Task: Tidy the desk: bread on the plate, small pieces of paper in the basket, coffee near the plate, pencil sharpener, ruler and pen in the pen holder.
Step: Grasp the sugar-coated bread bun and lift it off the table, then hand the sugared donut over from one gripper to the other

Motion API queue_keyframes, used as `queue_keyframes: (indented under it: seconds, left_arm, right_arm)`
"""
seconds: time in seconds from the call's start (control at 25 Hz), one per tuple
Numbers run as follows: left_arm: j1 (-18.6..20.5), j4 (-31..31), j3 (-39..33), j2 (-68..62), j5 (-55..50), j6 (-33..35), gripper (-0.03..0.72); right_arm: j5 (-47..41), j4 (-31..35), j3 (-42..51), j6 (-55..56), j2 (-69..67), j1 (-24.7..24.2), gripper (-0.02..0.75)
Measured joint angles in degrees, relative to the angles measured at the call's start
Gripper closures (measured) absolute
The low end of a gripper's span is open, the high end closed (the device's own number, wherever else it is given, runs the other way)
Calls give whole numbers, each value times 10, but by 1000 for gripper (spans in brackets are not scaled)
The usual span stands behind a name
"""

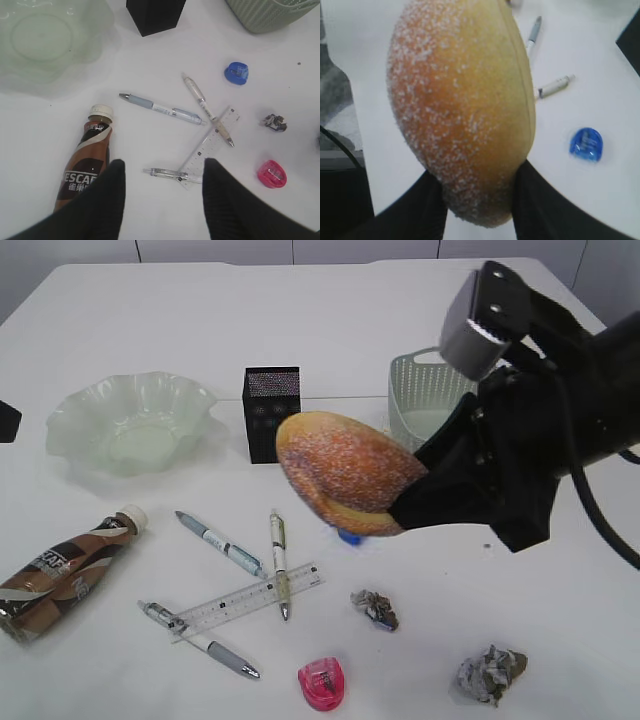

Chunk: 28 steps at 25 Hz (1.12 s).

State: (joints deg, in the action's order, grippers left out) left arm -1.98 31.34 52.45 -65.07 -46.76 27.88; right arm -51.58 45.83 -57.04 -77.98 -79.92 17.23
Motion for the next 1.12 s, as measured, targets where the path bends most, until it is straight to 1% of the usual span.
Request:
queue_keyframes:
  seconds: [0.12, 0.24, 0.32, 0.44, 0.52, 0.64, 0.8, 0.92, 1.0, 1.12]
  left_arm:
    - [0, 0, 0, 0, -6, 0, 318]
    - [0, 0, 0, 0, -9, 0, 318]
    - [0, 1, 0, 0, 2, 1, 318]
    - [-1, 5, -2, -5, 17, 23, 318]
    - [-11, 9, -2, -12, 22, 37, 318]
    - [-44, 26, -2, -20, 39, 56, 318]
    - [-111, 37, -5, -37, 95, 66, 318]
    - [-158, 59, -24, -46, 147, 82, 318]
    - [-183, 91, -44, -48, 179, 115, 318]
    - [-203, 171, -79, -48, 211, 185, 318]
  right_arm:
    - [0, 23, 0, 1, 3, 34, 465]
    - [0, 32, 0, 1, 3, 59, 465]
    - [3, 37, 0, 2, 5, 66, 465]
    - [10, 52, 0, 3, 7, 67, 465]
    - [12, 56, -2, 5, 8, 67, 465]
    - [15, 57, -13, 14, 8, 67, 465]
    - [21, 59, -32, 22, 9, 67, 465]
    - [23, 60, -41, 23, 9, 67, 465]
    - [25, 62, -43, 23, 9, 67, 465]
    - [30, 62, -43, 24, 9, 67, 465]
